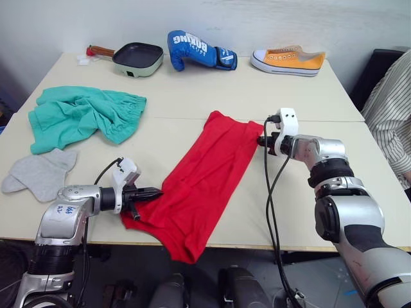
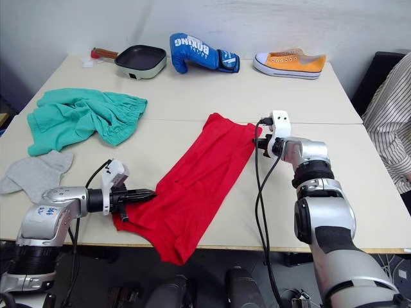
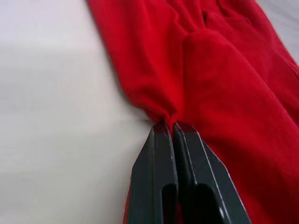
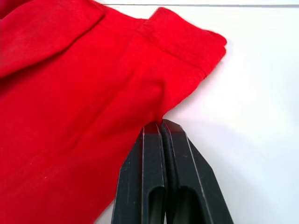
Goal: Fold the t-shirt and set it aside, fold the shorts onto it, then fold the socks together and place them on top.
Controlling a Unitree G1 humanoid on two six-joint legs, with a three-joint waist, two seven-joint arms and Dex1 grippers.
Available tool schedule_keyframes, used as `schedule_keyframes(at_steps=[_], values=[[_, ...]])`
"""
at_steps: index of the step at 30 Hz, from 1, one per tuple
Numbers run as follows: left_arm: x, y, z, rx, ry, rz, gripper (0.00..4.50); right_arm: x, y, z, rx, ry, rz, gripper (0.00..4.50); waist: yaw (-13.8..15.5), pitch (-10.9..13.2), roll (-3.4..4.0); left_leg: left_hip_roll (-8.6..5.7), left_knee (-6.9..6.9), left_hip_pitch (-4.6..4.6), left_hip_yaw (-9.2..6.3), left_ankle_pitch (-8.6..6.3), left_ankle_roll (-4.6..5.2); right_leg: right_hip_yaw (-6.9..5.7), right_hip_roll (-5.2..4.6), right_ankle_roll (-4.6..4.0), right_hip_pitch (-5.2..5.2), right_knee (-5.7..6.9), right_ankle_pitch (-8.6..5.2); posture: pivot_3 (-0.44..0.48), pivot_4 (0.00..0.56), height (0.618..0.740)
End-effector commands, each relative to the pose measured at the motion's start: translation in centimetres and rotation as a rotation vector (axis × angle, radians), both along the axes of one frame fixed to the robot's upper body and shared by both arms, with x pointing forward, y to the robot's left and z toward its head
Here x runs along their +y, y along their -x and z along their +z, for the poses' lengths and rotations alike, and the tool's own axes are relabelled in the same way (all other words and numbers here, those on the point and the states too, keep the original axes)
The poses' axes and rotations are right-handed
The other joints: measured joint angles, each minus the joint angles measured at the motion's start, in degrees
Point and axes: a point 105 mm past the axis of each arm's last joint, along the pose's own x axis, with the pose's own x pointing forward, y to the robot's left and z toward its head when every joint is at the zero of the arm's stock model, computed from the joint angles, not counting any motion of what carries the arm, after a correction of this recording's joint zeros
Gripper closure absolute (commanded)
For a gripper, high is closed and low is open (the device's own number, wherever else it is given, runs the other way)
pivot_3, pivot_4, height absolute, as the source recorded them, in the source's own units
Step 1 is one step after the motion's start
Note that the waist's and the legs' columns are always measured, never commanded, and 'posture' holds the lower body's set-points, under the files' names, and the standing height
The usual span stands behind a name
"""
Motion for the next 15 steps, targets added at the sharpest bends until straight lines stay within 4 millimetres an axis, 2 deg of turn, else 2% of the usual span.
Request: schedule_keyframes(at_steps=[1,3,4,6,9,10,13,15], values=[[0.6,-0.5,1.7,-0.028,0.05,0.017,4.5,-0.9,0.4,3.1,-0.105,0.021,0.062,4.31,0.08,0.01,0.02,0.0,-0.03,-0.01,0.0,0.01,-0.01,-0.01,0.0,0.0,-0.01,-0.02,0.0,0.0,0.15,0.74],[0.5,0.0,2.6,0.013,0.105,-0.027,4.02,-1.3,2.1,4.0,-0.124,0.009,0.117,3.87,0.52,0.01,0.02,0.01,-0.13,-0.02,-0.07,0.02,-0.02,-0.02,0.01,0.0,-0.02,-0.06,0.0,0.0,0.15,0.74],[0.6,0.2,2.9,0.027,0.12,-0.047,3.85,-1.3,3.1,4.3,-0.131,0.005,0.142,3.59,0.77,0.01,0.02,0.01,-0.15,-0.03,-0.11,0.02,-0.02,-0.03,0.02,0.0,-0.03,-0.06,0.0,0.0,0.15,0.74],[0.8,0.5,3.5,0.056,0.137,-0.085,3.25,-1.5,5.8,4.9,-0.129,-0.018,0.181,2.91,1.22,0.04,0.07,0.01,-0.25,-0.03,-0.17,0.02,-0.02,-0.03,0.03,0.0,-0.05,-0.08,0.0,0.0,0.15,0.74],[1.7,-0.2,5.3,0.085,0.181,-0.125,2.27,-1.1,10.7,4.2,-0.053,-0.065,0.229,1.87,1.49,0.06,0.1,0.03,-0.32,-0.11,-0.31,0.02,-0.03,-0.06,0.07,0.0,-0.05,-0.23,0.0,0.0,0.15,0.74],[1.8,-0.5,5.8,0.089,0.192,-0.135,1.99,-0.8,11.7,4.0,-0.029,-0.08,0.237,1.54,1.55,0.06,0.1,0.03,-0.32,-0.14,-0.3,0.02,-0.03,-0.06,0.07,0.0,-0.04,-0.3,0.0,0.0,0.15,0.74],[0.7,-4.4,7.1,0.061,0.202,-0.125,0.98,1.7,15.9,2.1,0.06,-0.14,0.33,0.42,1.98,0.03,0.05,0.0,-0.25,-0.24,-0.29,0.08,0.01,-0.04,0.06,0.0,0.01,-0.44,0.0,0.0,0.15,0.74],[-0.3,-6.2,7.3,0.044,0.177,-0.113,0.42,2.5,17.1,1.4,0.086,-0.159,0.345,0.0,2.69,0.02,0.04,-0.03,-0.23,-0.21,-0.29,0.14,0.03,-0.04,0.06,0.0,0.08,-0.5,0.0,0.0,0.15,0.74]])
